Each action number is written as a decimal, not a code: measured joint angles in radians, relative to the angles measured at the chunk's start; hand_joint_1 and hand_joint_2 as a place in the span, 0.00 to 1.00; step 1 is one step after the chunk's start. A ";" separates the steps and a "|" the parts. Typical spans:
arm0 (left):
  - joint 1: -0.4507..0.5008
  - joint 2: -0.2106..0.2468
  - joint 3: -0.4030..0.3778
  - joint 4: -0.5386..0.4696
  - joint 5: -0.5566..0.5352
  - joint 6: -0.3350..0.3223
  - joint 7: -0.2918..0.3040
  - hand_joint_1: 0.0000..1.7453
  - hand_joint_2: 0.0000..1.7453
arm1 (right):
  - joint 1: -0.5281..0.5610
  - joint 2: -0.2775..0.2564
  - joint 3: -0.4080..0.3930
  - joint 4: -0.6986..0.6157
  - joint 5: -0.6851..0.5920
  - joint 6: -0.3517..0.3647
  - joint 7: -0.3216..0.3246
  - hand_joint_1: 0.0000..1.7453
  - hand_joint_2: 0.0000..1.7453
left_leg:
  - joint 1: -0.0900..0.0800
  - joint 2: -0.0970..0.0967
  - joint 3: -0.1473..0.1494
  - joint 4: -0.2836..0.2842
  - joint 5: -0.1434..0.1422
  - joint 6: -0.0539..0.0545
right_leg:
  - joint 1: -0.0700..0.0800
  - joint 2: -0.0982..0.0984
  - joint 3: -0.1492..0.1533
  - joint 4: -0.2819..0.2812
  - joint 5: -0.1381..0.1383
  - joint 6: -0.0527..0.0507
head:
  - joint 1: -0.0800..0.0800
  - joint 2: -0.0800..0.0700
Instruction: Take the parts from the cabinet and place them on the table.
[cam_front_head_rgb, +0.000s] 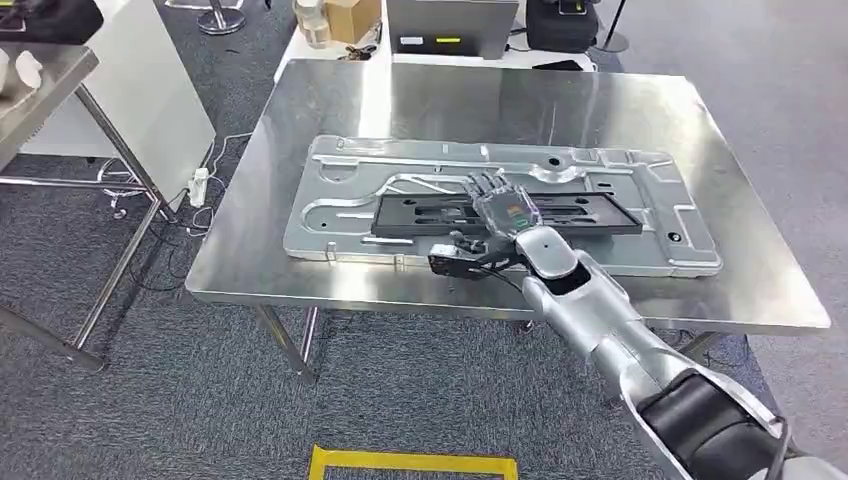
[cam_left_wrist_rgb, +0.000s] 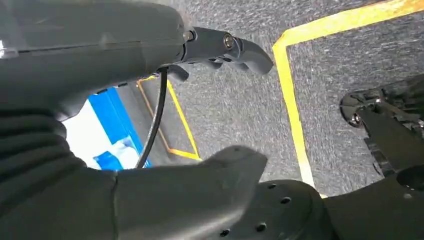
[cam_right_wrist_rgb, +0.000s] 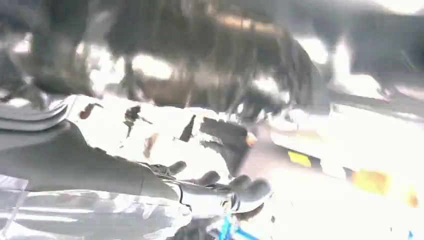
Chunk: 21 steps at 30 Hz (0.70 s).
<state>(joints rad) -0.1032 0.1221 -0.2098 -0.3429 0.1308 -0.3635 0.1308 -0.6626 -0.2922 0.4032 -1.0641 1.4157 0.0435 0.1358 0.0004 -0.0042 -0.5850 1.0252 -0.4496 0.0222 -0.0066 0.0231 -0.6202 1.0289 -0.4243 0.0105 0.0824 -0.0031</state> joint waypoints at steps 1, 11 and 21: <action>0.002 0.000 0.003 0.000 -0.002 0.000 -0.002 0.00 0.00 | 0.001 -0.003 0.001 -0.032 -0.001 0.001 0.000 0.00 0.00 | 0.000 0.000 -0.001 0.000 0.000 0.000 | 0.000 0.000 0.000 0.000 0.000 0.000 | 0.000 0.000; 0.015 -0.008 0.045 0.000 -0.024 -0.006 -0.018 0.00 0.00 | 0.020 -0.025 0.028 -0.249 0.001 -0.024 0.000 0.00 0.00 | 0.000 0.000 -0.004 0.000 0.000 0.000 | 0.000 0.000 -0.003 0.000 0.000 0.000 | 0.000 0.000; 0.021 -0.015 0.072 0.000 -0.083 -0.007 -0.031 0.00 0.00 | 0.047 -0.038 0.071 -0.360 -0.026 -0.106 -0.002 0.00 0.00 | 0.000 -0.001 -0.004 0.000 0.000 0.000 | 0.000 -0.001 -0.003 0.000 0.000 0.000 | 0.000 0.000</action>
<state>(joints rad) -0.0819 0.1072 -0.1377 -0.3429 0.0476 -0.3704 0.1003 -0.6157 -0.3304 0.4742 -1.4237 1.3901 -0.0626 0.1335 0.0007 -0.0048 -0.5892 1.0251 -0.4497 0.0223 -0.0067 0.0224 -0.6234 1.0288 -0.4244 0.0106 0.0824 -0.0031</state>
